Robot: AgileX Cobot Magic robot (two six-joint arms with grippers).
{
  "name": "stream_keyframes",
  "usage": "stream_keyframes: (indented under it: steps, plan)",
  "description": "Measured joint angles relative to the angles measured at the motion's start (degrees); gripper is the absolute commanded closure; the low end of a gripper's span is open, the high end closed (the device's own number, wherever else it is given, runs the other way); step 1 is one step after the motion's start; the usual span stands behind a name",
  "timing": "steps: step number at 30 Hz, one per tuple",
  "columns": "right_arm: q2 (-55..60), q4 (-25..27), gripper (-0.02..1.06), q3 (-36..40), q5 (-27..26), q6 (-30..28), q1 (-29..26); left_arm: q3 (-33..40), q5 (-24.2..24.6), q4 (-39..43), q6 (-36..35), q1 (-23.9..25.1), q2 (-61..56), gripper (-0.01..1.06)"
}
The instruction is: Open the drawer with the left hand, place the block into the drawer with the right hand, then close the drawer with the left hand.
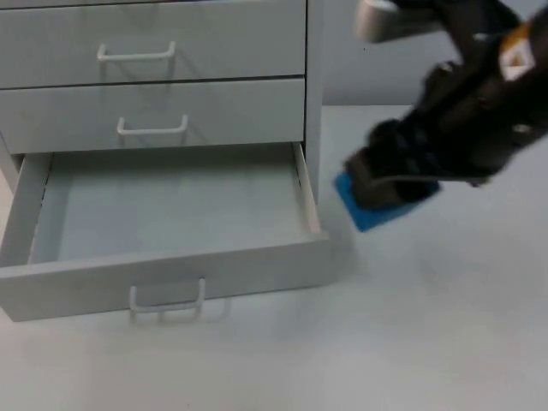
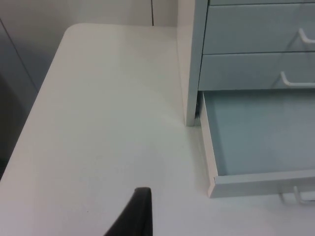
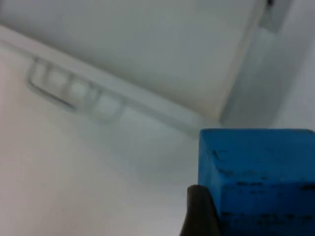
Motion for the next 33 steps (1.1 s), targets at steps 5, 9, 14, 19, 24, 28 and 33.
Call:
stream_keyframes:
  steps: [5, 9, 14, 19, 24, 28, 33]
  plan:
    - [7.5, -13.3, 1.05, -9.2, -1.5, 13.7, 4.6, 0.0, 0.0, 0.5, 0.0, 0.0, 0.0, 0.00]
    - [13.5, -21.8, 1.05, -15.2, -1.7, 22.4, 6.8, 0.0, 0.0, 0.4, 0.0, 0.0, 0.0, 0.00]
    - [22.8, -28.9, 1.05, -22.8, -3.5, 30.4, 7.7, 0.0, 0.0, 0.5, 0.0, 0.0, 0.0, 0.00]
    - [29.2, -29.5, 1.05, -26.6, -5.8, 32.3, 7.7, 0.0, 0.0, 0.6, 0.0, 0.0, 0.0, 0.00]
    - [35.1, -29.7, 0.98, -30.6, -7.8, 32.4, 7.7, 0.0, 0.0, 0.7, 0.0, 0.0, 0.0, 0.00]
    - [37.5, -29.8, 0.70, -31.6, -8.2, 32.5, 7.7, 0.0, 0.0, 0.7, 0.0, 0.0, 0.0, 0.00]
    - [38.1, -29.8, 0.42, -31.6, -8.0, 32.5, 7.7, 0.0, 0.1, 0.7, 0.0, 0.0, 0.0, 0.00]
